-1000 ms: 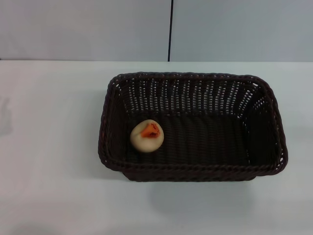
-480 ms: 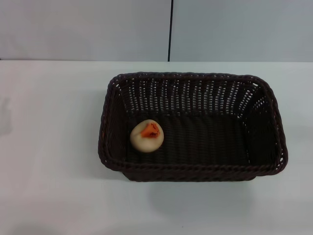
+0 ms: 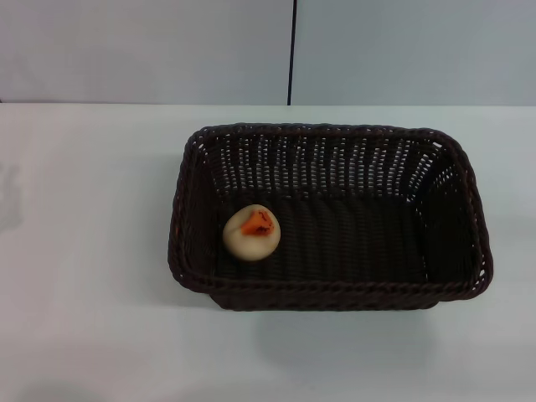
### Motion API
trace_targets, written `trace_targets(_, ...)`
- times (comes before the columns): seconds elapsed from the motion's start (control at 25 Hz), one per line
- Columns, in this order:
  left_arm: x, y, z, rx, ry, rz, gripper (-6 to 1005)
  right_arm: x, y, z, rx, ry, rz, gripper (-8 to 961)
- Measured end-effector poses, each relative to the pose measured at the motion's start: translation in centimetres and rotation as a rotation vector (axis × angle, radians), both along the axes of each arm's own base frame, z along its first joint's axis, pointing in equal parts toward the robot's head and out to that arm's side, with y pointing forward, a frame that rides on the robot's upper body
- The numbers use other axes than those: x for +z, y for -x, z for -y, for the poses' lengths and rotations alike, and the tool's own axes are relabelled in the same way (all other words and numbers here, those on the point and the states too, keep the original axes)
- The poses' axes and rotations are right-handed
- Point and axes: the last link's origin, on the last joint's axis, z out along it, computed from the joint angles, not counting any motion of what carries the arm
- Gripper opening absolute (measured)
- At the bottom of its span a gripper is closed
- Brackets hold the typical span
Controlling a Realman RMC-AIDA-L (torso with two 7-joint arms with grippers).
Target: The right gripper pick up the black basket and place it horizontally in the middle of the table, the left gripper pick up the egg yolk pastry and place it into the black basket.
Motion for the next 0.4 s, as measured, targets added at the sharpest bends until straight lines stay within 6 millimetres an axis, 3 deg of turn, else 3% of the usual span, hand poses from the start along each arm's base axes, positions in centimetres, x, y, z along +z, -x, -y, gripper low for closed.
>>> trace_targets(0.4, 0.25, 0.02, 0.16, -0.006, -0.006, 0.003, 201, -0.16, 0.01, 0.01, 0.0, 0.001, -0.006, 629)
